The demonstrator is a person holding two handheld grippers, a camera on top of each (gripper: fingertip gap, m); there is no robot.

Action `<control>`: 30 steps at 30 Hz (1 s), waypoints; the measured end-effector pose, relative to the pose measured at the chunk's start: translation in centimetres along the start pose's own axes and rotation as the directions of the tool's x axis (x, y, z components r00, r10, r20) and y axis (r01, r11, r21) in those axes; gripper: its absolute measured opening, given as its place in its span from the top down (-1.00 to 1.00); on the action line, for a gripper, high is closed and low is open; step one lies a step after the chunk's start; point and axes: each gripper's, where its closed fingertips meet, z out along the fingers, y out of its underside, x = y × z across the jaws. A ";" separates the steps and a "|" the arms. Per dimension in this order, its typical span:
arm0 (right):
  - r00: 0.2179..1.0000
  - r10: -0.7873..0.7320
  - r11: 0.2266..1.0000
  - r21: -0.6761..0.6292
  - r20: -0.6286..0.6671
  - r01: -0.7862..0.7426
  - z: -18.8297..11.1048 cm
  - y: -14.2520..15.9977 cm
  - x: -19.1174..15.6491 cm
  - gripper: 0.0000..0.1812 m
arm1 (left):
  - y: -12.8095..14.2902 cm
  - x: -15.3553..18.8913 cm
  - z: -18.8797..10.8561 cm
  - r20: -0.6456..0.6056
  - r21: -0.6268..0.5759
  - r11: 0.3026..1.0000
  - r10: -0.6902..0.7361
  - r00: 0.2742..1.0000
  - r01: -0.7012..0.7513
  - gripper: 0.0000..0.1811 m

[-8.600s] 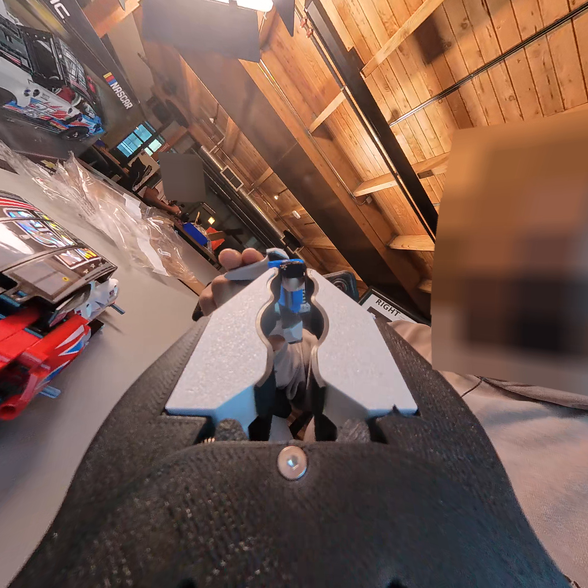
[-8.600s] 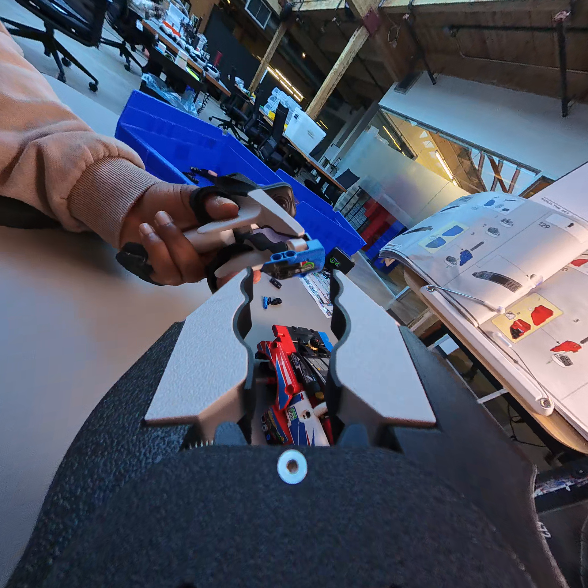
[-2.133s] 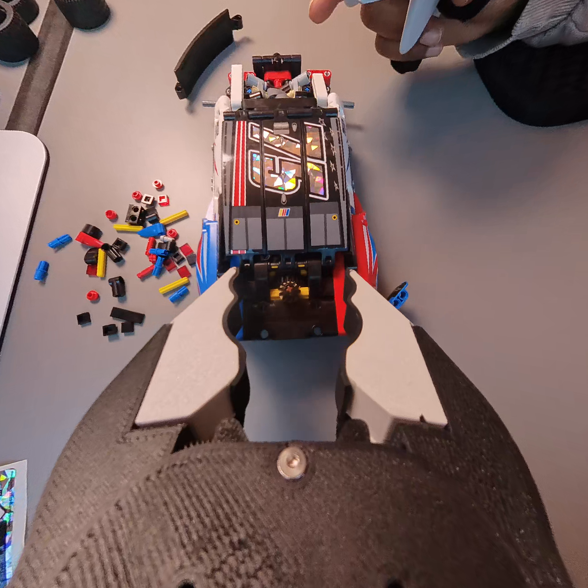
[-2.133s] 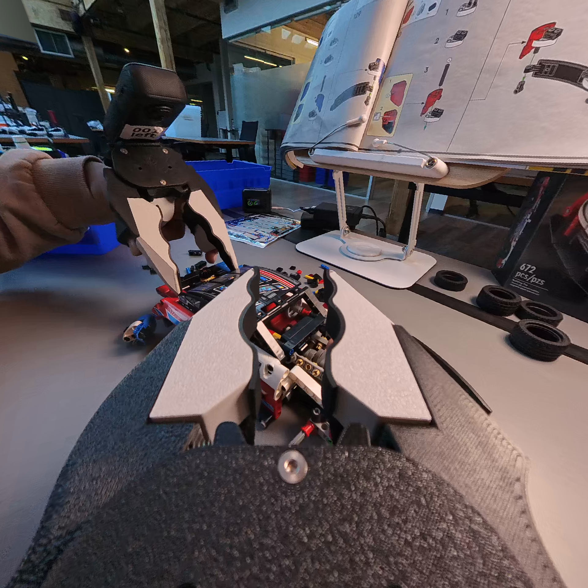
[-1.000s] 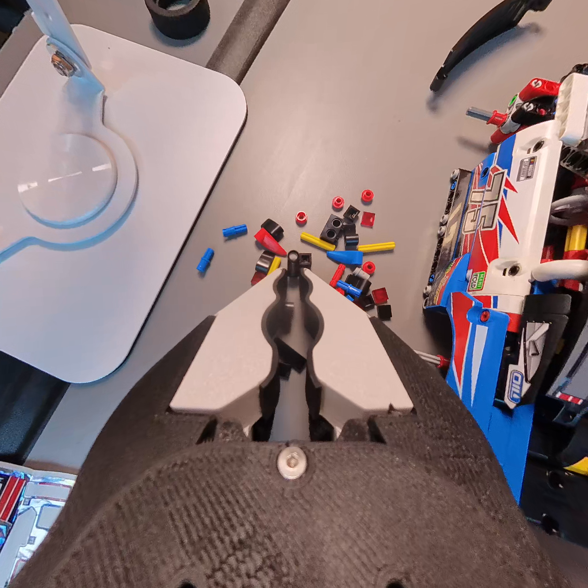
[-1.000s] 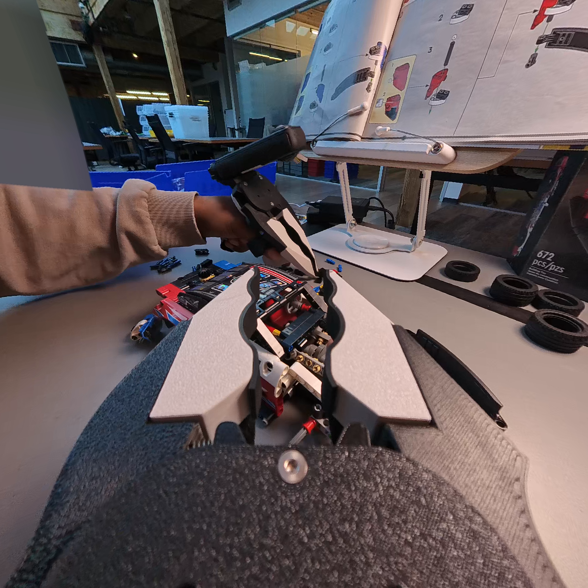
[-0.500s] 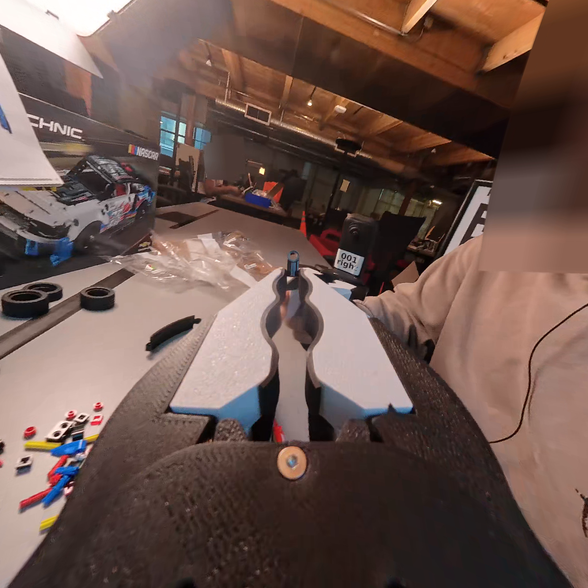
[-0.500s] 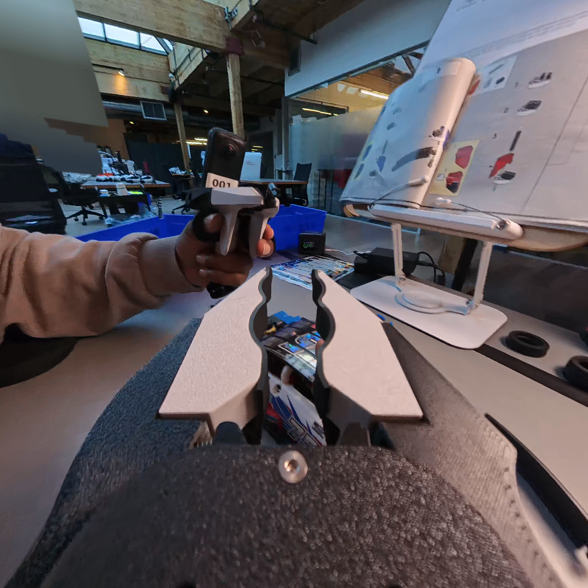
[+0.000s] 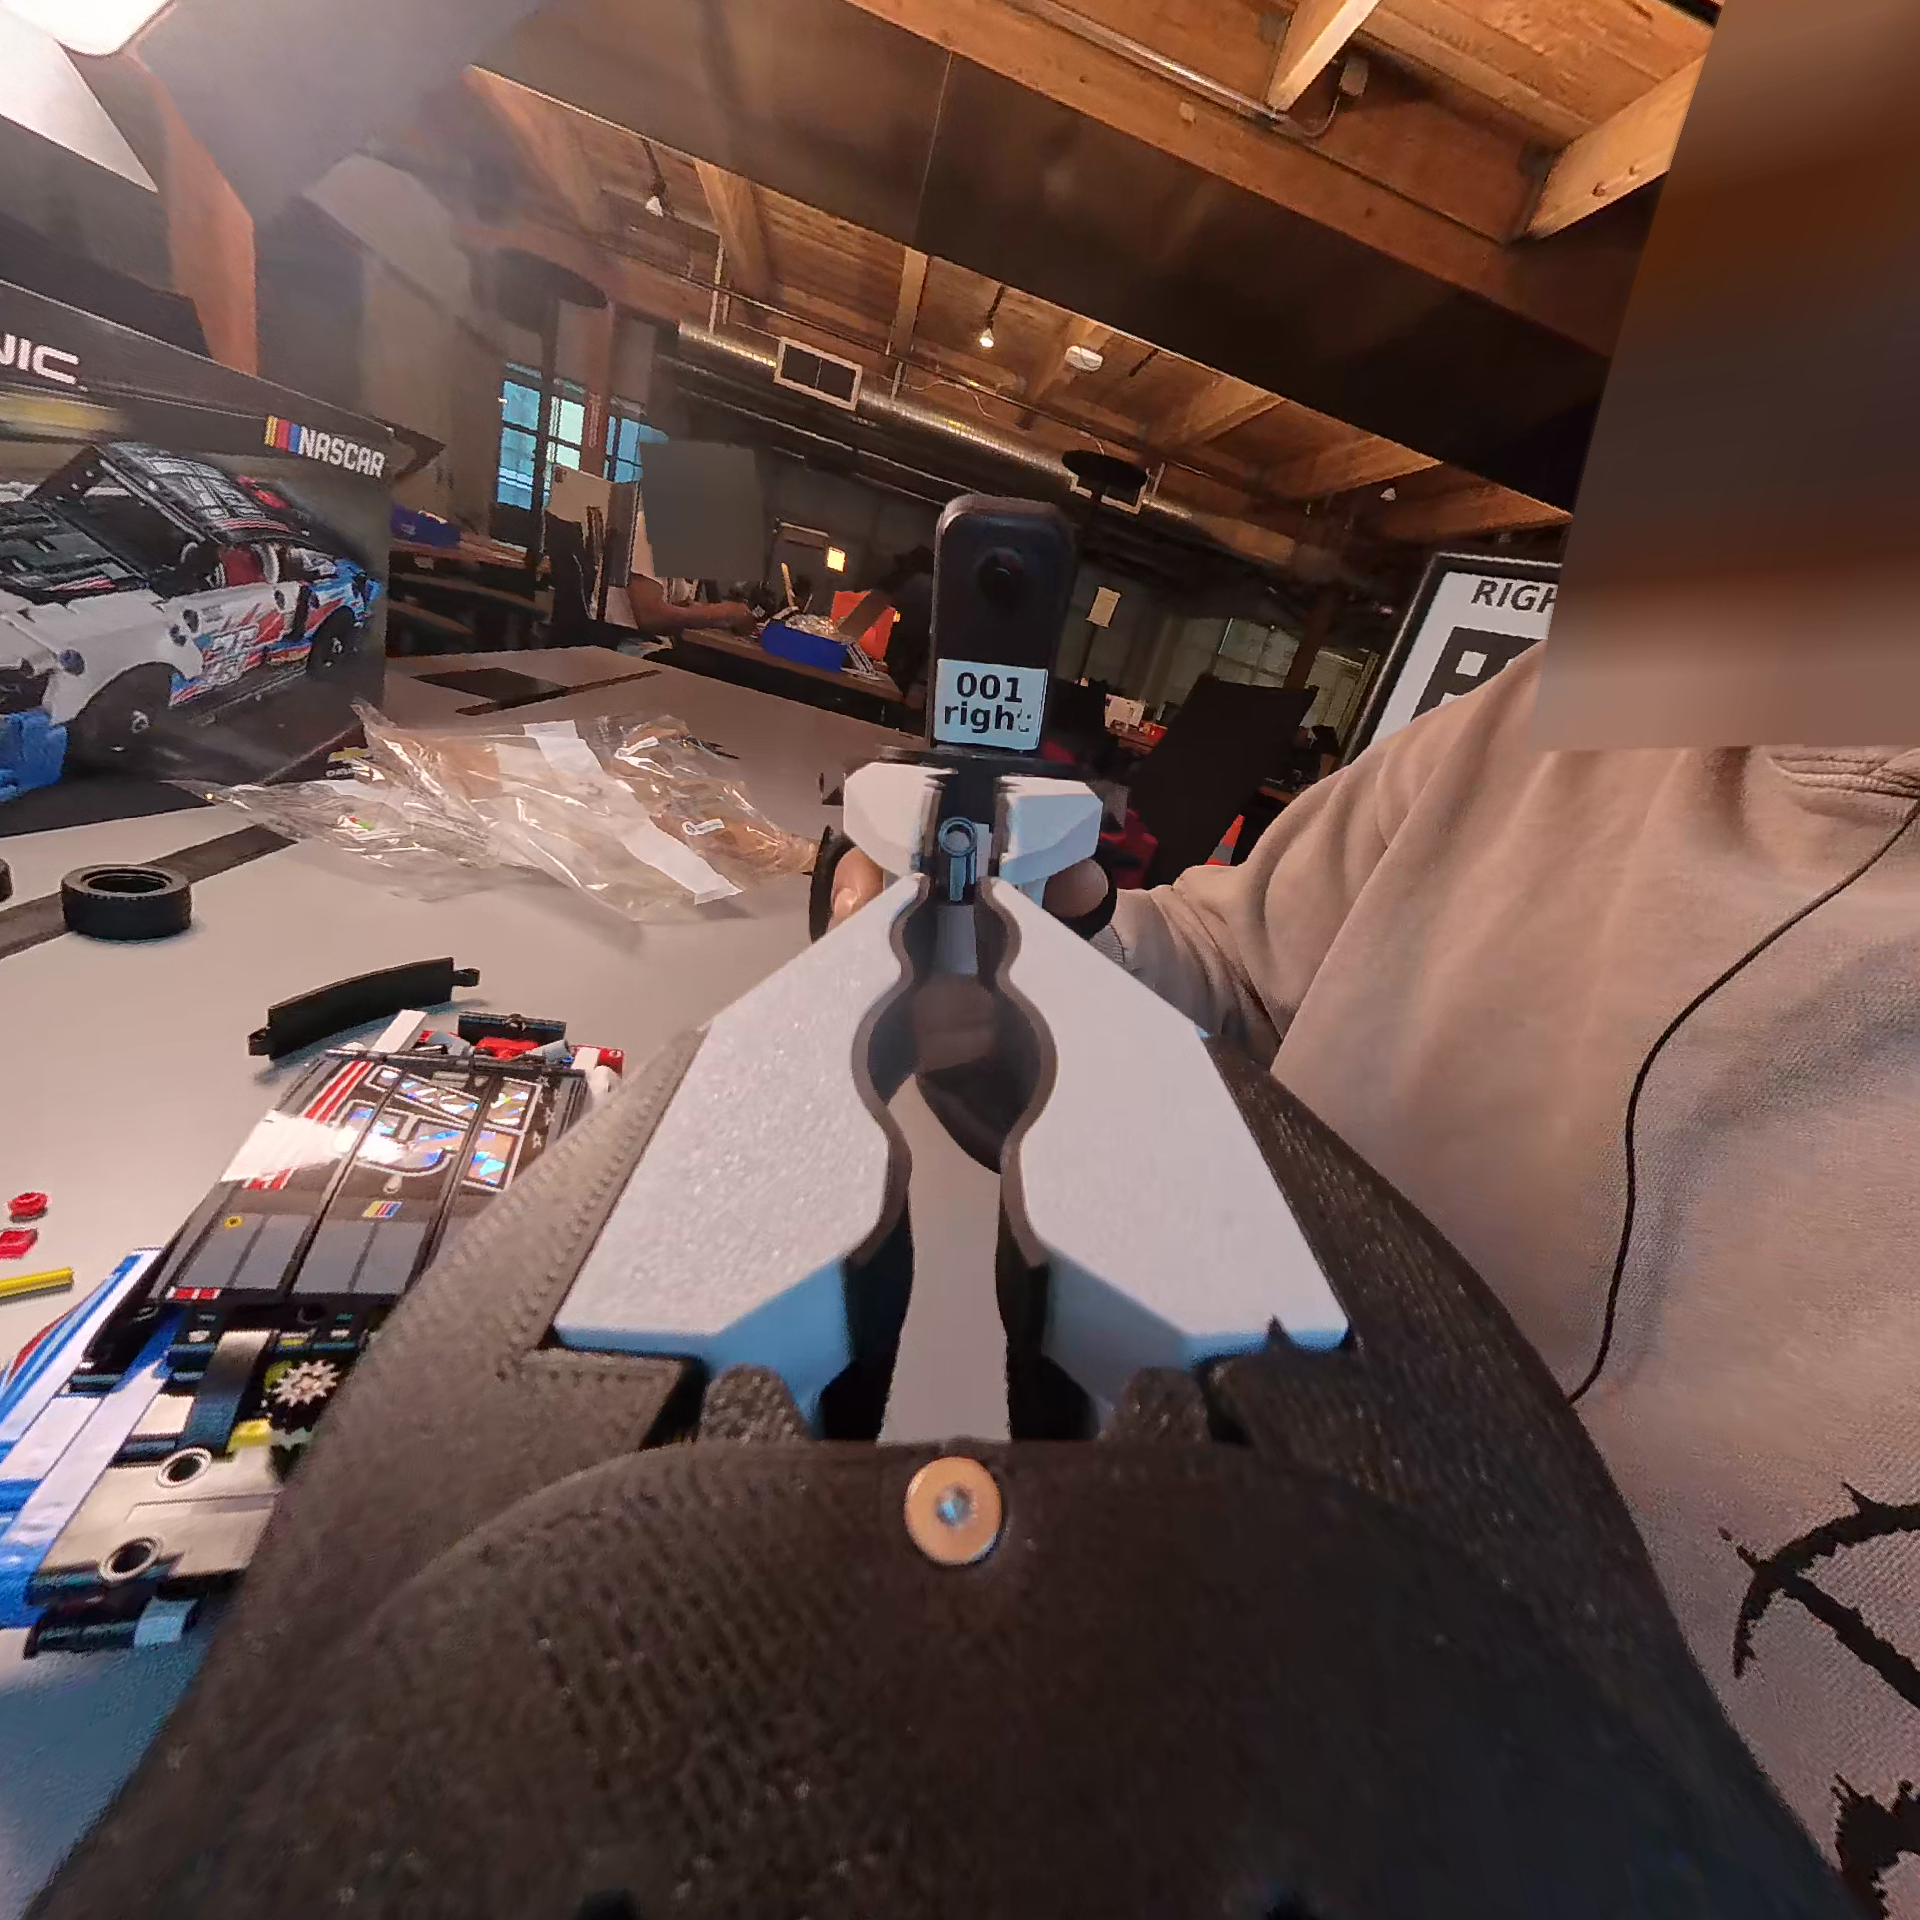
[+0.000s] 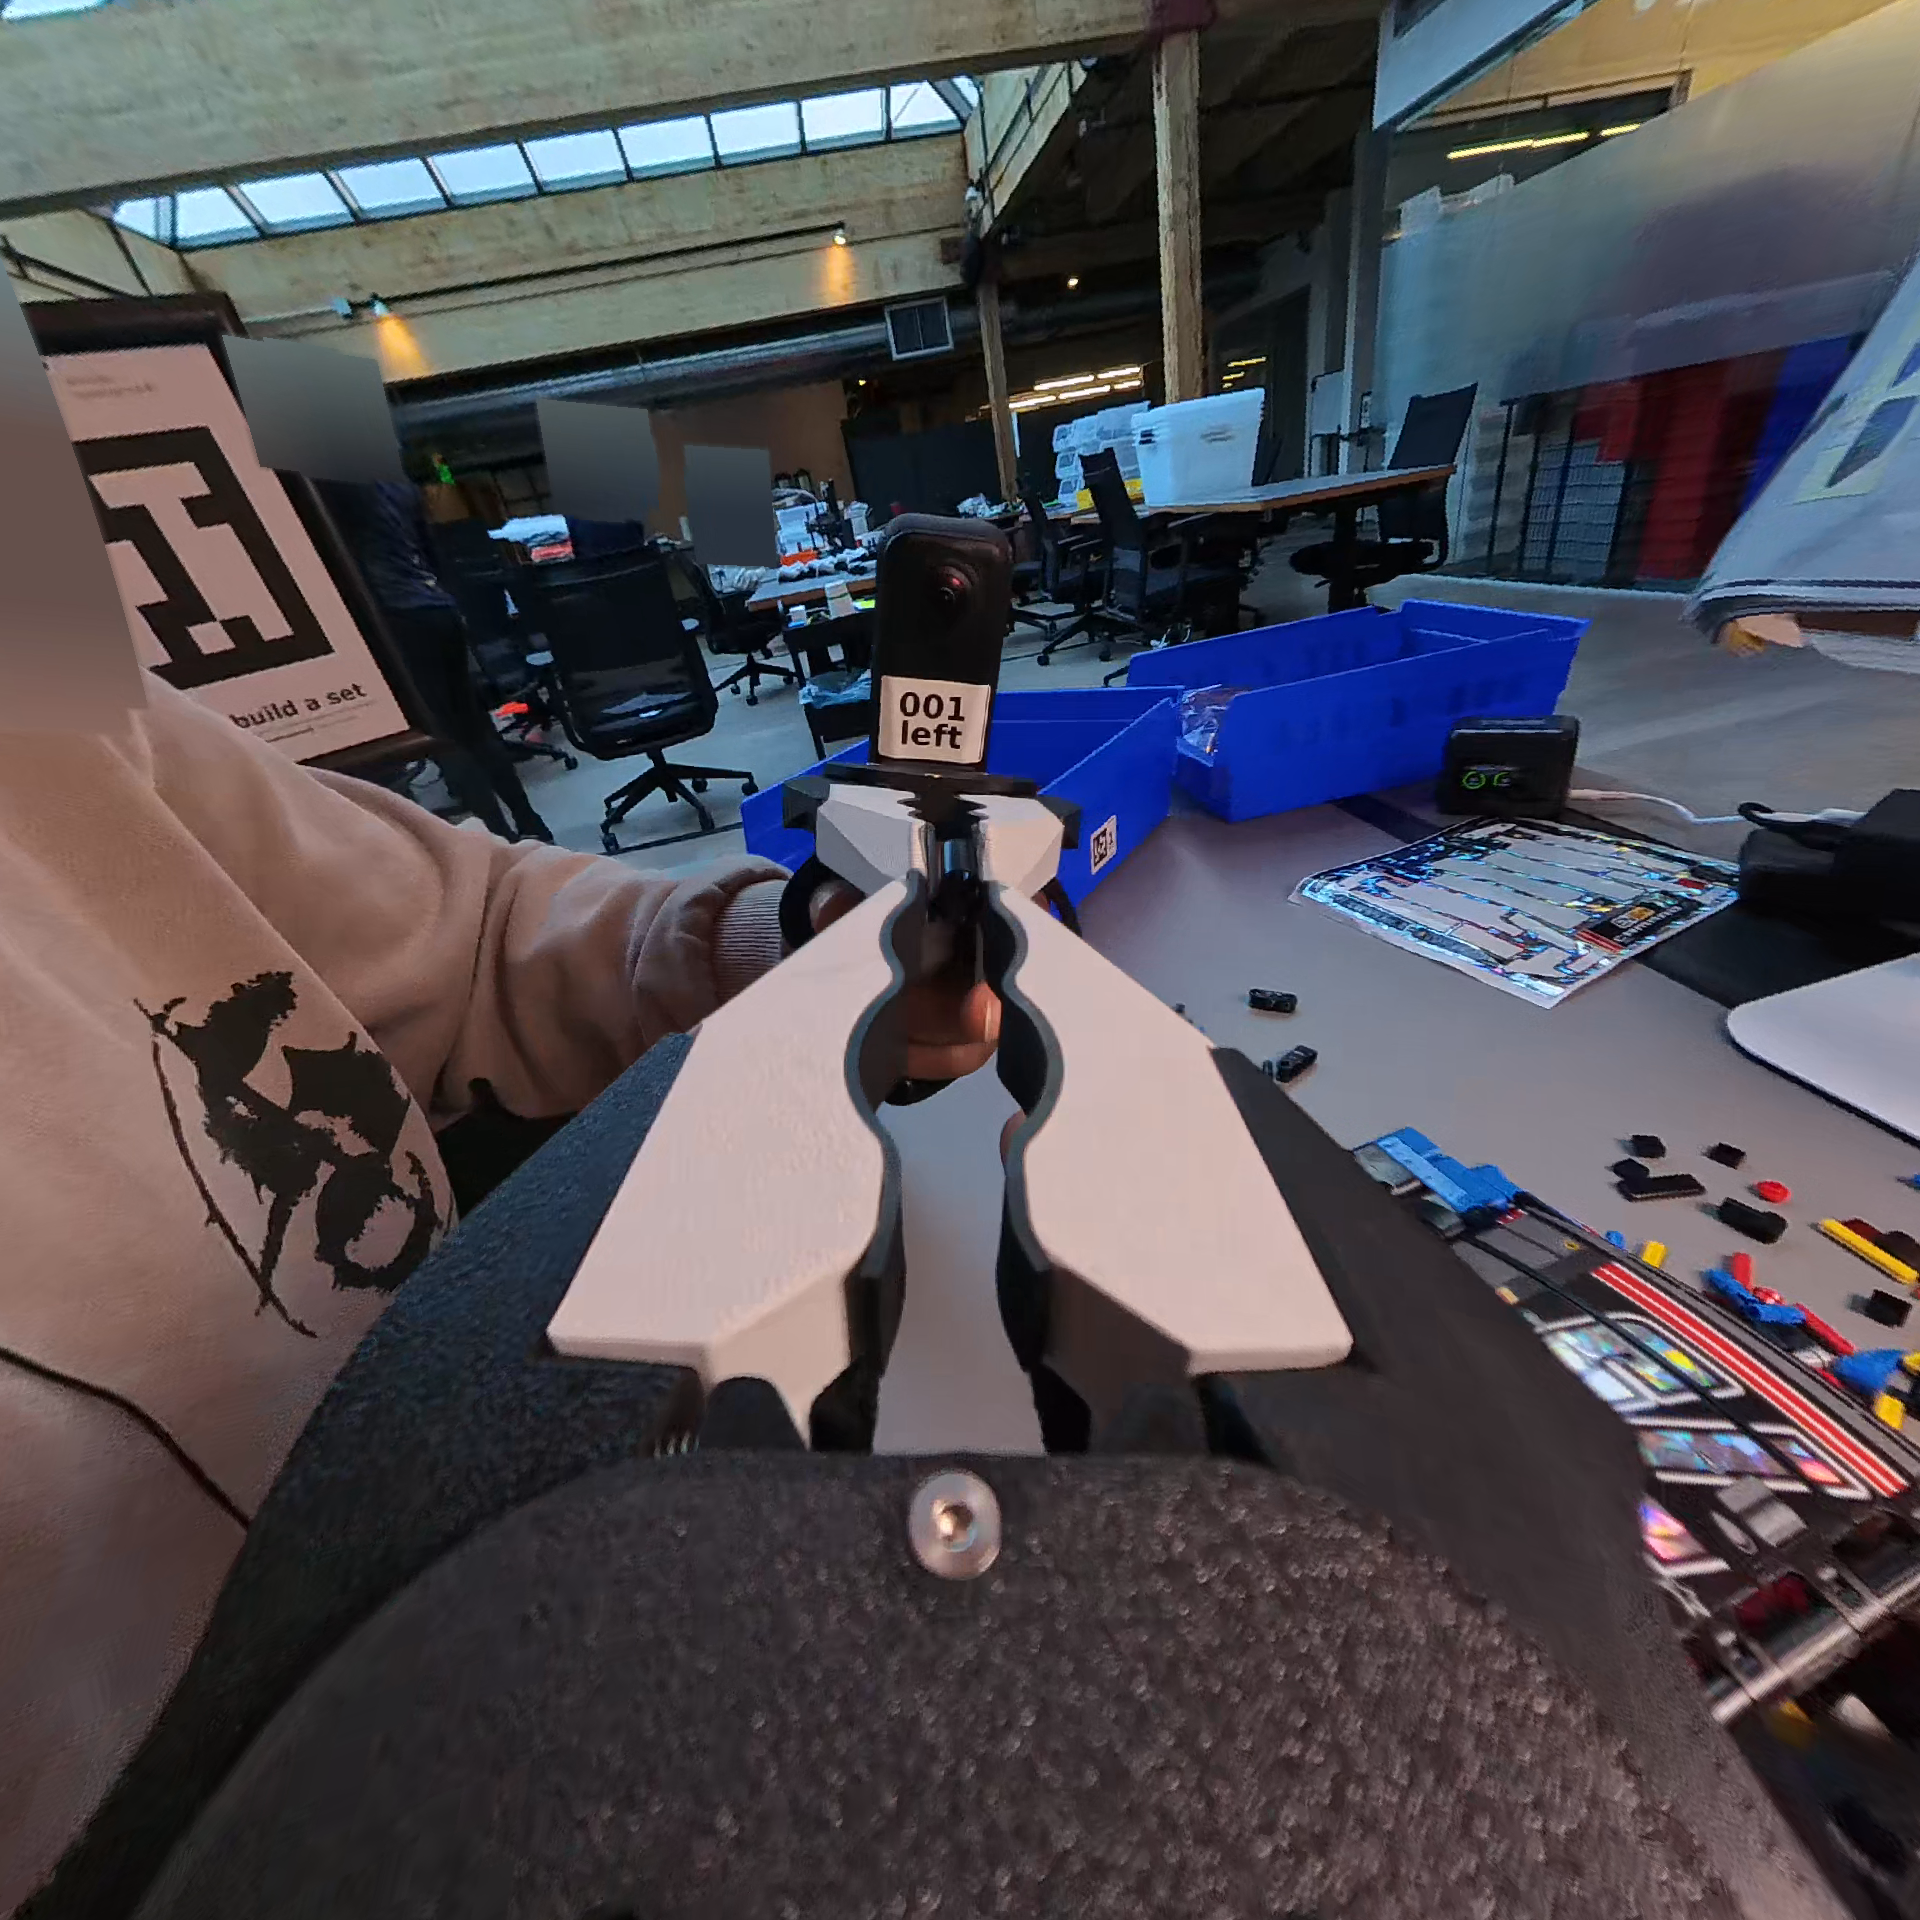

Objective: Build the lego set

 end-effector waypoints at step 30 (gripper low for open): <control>0.984 0.018 0.997 -0.071 0.176 -0.006 -2.4 3.9 -0.8 0.95 | 4.4 0.3 0.8 0.094 -0.089 0.994 -0.050 0.994 0.058 0.95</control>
